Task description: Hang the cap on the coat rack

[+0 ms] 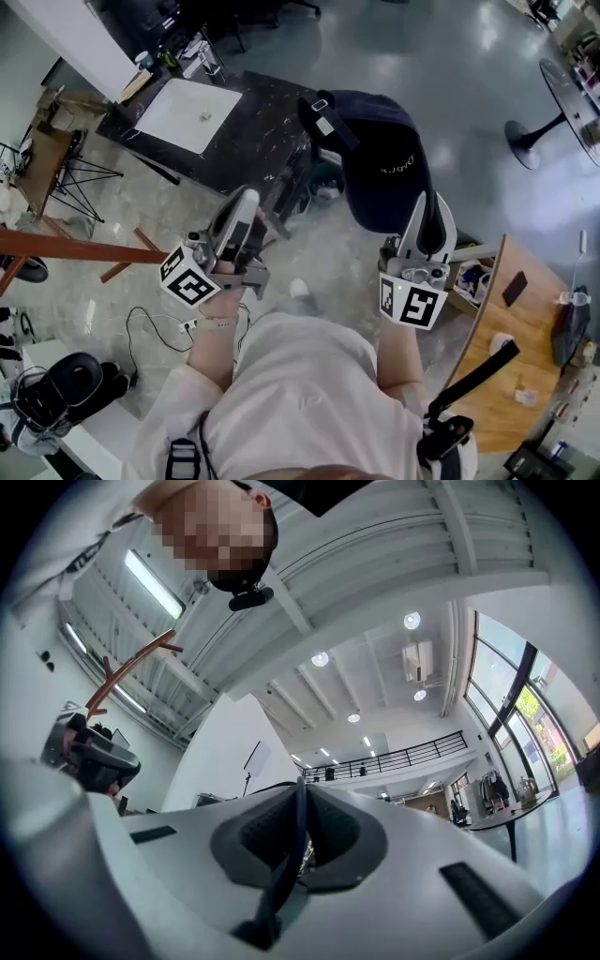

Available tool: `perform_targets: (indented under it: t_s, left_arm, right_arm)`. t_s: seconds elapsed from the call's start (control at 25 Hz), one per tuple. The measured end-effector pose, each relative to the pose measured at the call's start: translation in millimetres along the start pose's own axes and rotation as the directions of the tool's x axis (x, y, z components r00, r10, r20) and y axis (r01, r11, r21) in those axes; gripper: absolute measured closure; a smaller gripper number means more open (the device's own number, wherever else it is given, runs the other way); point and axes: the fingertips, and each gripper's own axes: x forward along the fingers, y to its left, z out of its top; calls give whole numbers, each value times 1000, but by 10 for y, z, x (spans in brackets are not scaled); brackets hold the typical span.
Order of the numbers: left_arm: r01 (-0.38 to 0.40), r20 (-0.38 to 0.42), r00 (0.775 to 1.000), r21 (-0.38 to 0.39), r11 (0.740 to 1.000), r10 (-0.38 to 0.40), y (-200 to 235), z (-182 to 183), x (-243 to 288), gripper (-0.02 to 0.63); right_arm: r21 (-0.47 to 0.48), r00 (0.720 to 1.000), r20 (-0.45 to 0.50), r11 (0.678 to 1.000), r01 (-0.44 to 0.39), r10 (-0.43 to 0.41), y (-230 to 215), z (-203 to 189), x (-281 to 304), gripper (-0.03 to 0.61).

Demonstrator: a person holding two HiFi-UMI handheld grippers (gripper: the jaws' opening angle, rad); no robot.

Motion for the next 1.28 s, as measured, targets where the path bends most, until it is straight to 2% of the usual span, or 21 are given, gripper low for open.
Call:
perform_targets:
  t_s: [0.16,0.32,0.6,0.8,0.92,1.04,1.16,1.28]
  left_arm:
    - [-40,18,999,16,999,40,365,256,-17,606]
    - [-71,45,997,53,996,69,539,527,-40,606]
    - [-172,137,978,90,981,159,524,894,-147,606]
    - [-241,205,957,153,959,208,379,1163,-232,606]
    - [-295,260,934,182,938,243,265,1310,-316,606]
    - [-357,338,899,190,915,280,177,1553,-494,606]
    - [-423,391,855,146,894,341,215,1714,-635,606]
    - [-448,412,830,95,889,375,263,1806,-675,604]
  right_arm:
    - [32,999,15,999,-41,41,280,-178,444,541]
    - [60,994,55,994,-94,91,568,-199,809,541]
    - [107,971,129,971,-216,202,1013,-169,1298,541]
    - [122,935,213,942,-314,285,1379,-26,1654,541]
    - [121,901,276,918,-377,334,1626,150,1776,541]
    - [134,863,332,887,-443,381,1966,374,1894,541]
    - [165,829,376,850,-500,415,2227,541,1996,541]
    - [180,803,406,824,-538,435,2412,684,2042,541]
